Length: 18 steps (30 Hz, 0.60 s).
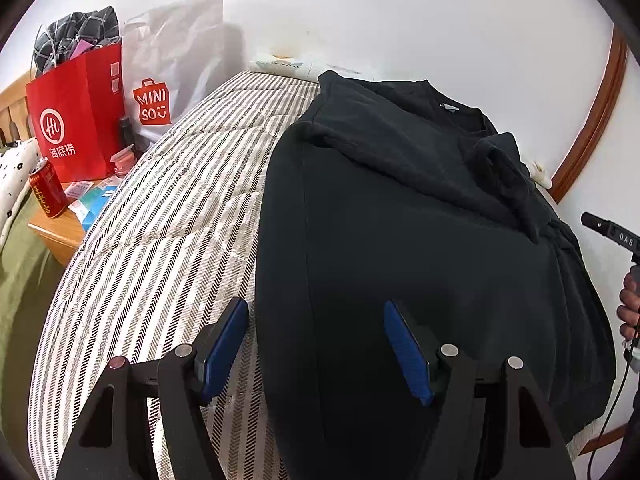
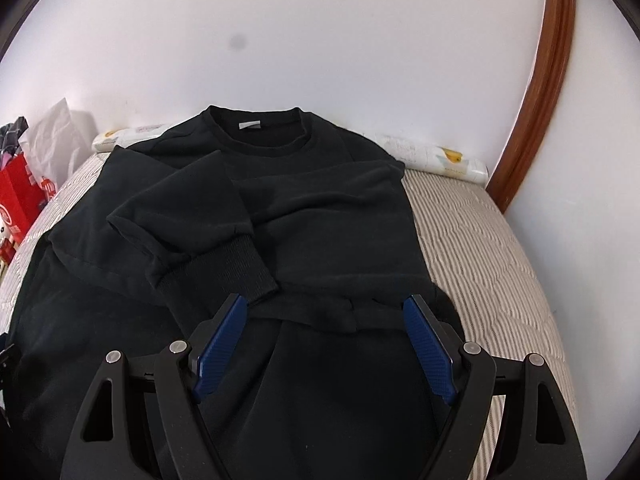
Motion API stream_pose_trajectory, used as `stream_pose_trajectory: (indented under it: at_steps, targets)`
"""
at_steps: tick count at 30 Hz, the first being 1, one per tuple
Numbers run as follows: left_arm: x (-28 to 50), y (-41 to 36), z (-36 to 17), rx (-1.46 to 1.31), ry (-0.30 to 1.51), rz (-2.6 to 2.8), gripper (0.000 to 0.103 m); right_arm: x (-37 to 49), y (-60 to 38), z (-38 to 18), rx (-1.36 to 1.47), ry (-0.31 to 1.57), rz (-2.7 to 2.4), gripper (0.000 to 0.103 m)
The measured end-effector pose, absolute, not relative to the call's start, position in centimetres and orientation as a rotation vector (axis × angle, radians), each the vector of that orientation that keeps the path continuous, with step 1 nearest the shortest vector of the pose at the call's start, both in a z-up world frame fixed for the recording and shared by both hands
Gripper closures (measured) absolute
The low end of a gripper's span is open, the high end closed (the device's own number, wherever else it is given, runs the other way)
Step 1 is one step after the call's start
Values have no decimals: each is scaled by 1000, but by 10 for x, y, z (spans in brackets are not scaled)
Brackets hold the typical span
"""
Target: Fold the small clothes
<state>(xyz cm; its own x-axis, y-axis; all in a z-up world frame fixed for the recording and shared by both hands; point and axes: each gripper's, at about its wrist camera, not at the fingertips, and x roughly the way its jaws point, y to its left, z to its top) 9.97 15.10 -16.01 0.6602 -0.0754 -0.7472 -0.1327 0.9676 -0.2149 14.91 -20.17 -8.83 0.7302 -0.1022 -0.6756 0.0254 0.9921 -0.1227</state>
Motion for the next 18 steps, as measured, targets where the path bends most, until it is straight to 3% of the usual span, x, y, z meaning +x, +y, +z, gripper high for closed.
stream_pose_trajectory:
  at_steps: [18]
  targets:
    - [102, 146, -163, -212, 851, 52, 35, 150, -209, -108, -34, 845, -81, 23]
